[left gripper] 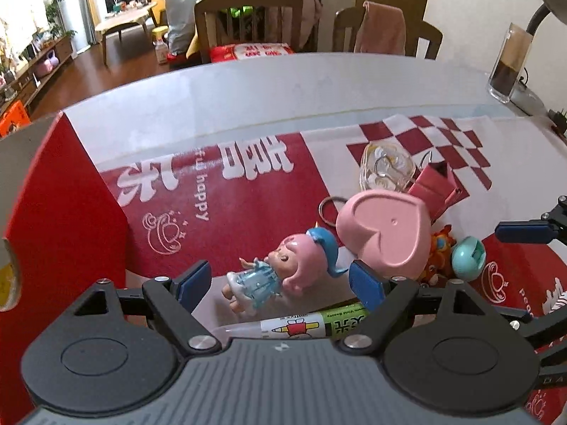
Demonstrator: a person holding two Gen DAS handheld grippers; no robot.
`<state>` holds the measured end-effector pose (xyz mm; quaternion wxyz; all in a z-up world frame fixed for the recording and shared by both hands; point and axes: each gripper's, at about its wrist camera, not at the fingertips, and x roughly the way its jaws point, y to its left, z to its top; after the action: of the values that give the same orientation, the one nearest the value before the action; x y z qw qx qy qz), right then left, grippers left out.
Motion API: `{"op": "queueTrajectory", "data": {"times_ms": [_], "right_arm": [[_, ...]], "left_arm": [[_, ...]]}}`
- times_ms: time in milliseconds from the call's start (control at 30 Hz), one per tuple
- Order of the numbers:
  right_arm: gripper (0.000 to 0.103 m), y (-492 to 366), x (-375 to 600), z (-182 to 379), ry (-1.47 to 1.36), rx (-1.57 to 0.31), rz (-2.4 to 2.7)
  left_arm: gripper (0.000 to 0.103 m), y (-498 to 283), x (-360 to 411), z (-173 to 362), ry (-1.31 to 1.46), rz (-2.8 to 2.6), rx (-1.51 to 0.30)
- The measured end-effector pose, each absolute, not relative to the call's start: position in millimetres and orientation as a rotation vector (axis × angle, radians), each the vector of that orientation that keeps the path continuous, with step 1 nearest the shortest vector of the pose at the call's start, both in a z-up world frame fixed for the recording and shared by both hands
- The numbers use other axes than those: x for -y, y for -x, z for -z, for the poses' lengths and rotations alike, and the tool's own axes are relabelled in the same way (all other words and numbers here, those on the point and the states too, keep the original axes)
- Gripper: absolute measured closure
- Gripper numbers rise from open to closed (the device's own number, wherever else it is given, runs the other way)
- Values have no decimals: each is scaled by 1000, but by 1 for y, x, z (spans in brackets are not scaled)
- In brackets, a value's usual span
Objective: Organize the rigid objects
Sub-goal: 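Reach left tool toward the pink doll while right tool grasps teal keychain, then carry the pink doll and teal keychain into the cardboard box and lower them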
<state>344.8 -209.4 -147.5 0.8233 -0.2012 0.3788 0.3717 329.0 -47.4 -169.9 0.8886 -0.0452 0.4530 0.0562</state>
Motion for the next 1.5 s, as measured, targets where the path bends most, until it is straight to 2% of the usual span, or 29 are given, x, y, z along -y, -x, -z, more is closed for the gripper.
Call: {"op": "queueTrajectory", "data": {"times_ms": [200, 333, 567, 1033, 1500], "right_arm": [[36, -350, 206, 154, 425, -826, -785], [40, -353, 206, 155, 409, -833, -791], [65, -354, 206, 153, 410, -834, -781], [65, -327, 223, 121, 359, -800, -757], [65, -276, 211, 56, 385, -728, -806]], "left_arm": [[18, -332, 46, 174, 114, -102, -946], [27, -332, 50, 174, 93, -100, -938], [29, -329, 54, 173, 61, -94, -929], [29, -308, 47, 156, 133, -121, -904], [29, -258, 45, 98, 203, -93, -826]]}}
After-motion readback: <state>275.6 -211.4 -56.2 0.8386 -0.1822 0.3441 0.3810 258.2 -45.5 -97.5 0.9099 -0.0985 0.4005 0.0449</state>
